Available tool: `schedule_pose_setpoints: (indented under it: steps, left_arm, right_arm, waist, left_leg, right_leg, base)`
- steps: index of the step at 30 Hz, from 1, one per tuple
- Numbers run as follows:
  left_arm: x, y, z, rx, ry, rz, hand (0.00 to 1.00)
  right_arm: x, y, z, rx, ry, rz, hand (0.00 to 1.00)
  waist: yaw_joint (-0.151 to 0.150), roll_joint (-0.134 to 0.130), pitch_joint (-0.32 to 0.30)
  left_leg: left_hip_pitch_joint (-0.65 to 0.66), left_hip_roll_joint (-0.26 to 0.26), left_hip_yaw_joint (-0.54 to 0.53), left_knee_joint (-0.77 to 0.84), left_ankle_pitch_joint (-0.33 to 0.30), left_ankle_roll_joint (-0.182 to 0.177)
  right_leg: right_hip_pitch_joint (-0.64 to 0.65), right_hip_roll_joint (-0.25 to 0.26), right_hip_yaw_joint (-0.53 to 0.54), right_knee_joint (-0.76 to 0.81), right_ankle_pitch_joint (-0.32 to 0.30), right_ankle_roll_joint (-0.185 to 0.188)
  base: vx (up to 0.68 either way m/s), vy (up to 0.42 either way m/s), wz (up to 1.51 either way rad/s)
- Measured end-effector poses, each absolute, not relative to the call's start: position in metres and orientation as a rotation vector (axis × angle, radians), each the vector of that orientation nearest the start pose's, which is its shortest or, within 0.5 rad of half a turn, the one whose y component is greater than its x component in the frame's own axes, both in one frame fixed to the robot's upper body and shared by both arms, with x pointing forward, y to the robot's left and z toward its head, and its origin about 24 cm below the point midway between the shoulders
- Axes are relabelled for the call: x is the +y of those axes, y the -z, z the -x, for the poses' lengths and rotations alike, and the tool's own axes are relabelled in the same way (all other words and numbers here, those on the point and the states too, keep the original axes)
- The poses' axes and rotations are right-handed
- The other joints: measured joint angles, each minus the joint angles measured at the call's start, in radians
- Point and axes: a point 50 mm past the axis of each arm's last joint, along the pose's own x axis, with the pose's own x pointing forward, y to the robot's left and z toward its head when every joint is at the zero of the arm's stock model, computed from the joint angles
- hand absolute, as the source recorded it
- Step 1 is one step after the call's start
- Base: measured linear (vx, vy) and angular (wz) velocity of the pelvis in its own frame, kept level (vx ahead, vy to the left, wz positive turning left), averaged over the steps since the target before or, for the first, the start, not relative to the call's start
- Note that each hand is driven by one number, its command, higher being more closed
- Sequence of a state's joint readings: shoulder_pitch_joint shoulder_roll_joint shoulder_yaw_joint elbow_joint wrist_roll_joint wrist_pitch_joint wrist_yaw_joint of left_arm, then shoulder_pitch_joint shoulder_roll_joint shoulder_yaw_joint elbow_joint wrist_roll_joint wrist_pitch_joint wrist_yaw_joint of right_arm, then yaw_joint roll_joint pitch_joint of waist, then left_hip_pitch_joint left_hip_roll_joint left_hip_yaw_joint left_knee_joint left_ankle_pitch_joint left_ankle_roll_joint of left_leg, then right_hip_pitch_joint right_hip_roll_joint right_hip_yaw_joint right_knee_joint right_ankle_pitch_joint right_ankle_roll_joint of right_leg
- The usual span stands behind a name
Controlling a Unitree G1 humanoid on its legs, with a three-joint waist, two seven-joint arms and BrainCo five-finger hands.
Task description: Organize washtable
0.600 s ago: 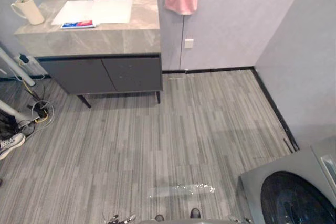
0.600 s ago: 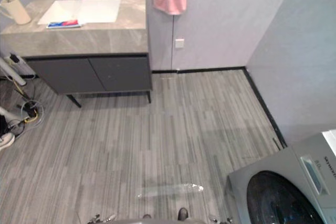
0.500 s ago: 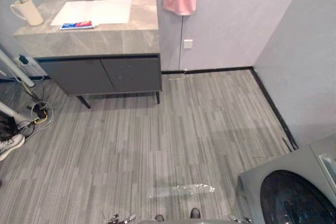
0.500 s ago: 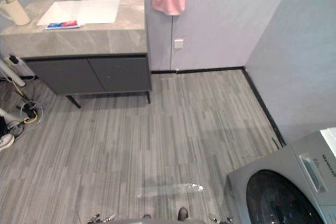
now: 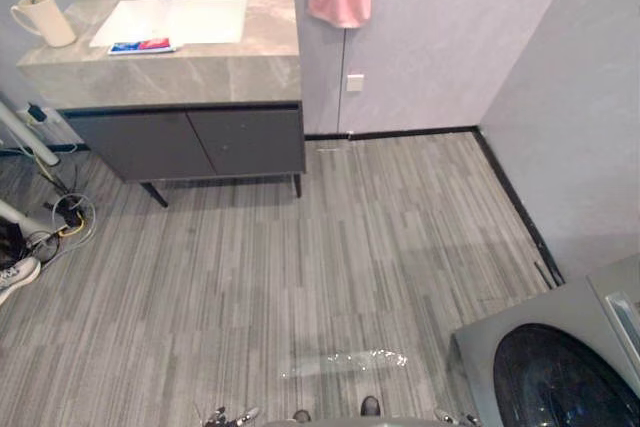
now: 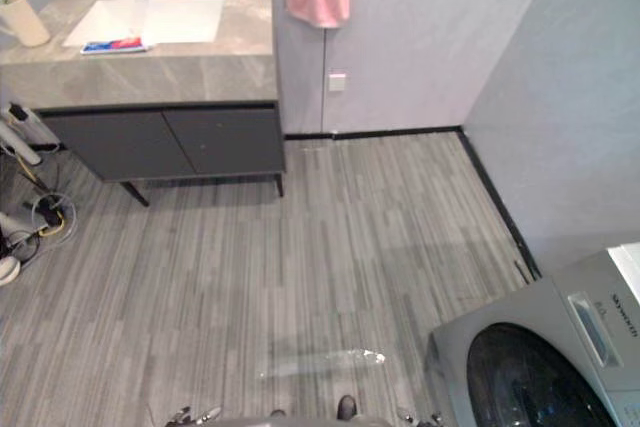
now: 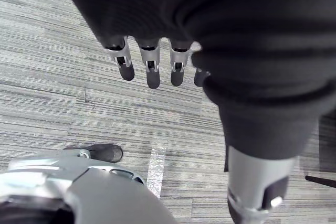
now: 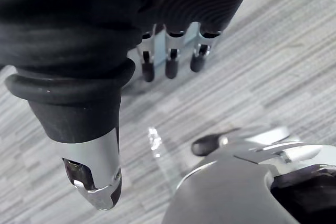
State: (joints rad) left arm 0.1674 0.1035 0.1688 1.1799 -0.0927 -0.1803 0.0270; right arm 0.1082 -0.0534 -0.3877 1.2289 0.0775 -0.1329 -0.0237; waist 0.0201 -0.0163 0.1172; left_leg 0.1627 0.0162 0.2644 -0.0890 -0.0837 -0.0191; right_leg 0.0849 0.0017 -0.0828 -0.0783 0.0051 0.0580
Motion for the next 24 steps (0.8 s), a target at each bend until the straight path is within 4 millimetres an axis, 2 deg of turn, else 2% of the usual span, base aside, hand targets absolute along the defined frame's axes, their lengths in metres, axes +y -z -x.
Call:
schedule_pose_setpoints:
  steps: [24]
  left_arm:
    - [0.2144, 0.1676, -0.0429, 1.138, -0.343, 0.051, 0.0]
  right_arm:
    - [-0.2106, 0.1711, -0.046, 1.158, 0.492, -0.209, 0.0]
  waist:
    - [0.001, 0.001, 0.0]
  left_leg:
    - [0.002, 0.0, 0.006, 0.001, 0.0, 0.0]
  right_leg:
    - [-0.001, 0.0, 0.003, 0.0, 0.0, 0.0]
  base:
    - [-0.03, -0.044, -0.01]
